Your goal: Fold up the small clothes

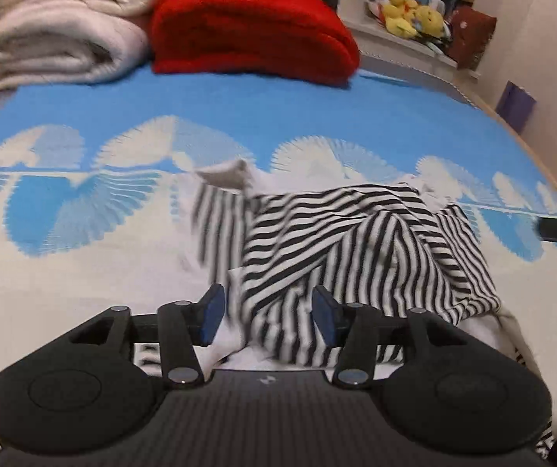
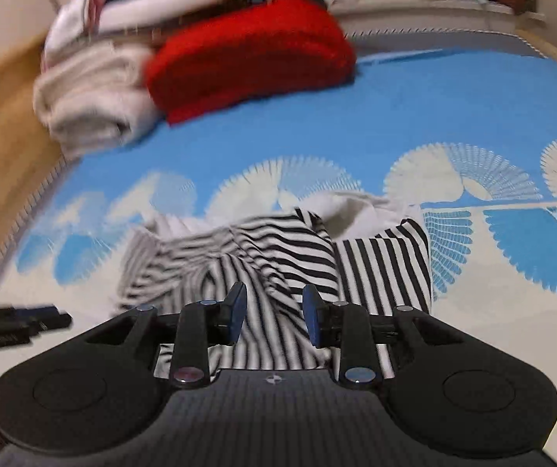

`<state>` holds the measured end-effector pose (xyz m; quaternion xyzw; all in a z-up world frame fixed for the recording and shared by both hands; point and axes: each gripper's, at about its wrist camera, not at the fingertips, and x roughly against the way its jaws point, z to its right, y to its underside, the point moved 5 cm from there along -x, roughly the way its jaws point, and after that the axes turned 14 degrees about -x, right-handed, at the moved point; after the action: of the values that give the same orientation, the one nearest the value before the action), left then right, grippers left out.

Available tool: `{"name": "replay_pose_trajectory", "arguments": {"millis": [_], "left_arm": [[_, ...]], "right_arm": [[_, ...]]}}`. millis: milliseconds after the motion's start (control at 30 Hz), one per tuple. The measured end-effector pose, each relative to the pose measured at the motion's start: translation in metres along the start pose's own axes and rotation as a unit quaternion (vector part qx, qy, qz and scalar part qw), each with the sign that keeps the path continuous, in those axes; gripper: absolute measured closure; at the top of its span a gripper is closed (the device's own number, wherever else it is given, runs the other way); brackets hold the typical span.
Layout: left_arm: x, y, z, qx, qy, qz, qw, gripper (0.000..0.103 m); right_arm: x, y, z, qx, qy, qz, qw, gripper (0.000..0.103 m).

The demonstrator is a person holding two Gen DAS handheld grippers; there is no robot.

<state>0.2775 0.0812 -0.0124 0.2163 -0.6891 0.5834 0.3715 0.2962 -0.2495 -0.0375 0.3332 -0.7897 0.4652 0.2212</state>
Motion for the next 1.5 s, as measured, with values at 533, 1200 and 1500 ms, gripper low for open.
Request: {"name": "replay_pose_trajectory", "arguments": {"millis": [533,1200,1500], "left_arm": [[0.11,0.128,0.039,-0.036,0.009,0.042,0.9985,0.05],[0.091,0.164,0.021,0.122,0.028,-0.044,0.9911,0.082],[0.108,0.192,0.007,0.149,0.043,-0.047,0.9868,0.082]], "right_arm": [[0.123,0.113,0.027,-0.025,0.034,0.06,0.997,0.069],[0.114,0.156,0.081,-0.03,0.05,0.034,0.998,0.069],[0.109,0.187,0.128,-0.074,0.053,-0.015,0.996,0.069]]}}
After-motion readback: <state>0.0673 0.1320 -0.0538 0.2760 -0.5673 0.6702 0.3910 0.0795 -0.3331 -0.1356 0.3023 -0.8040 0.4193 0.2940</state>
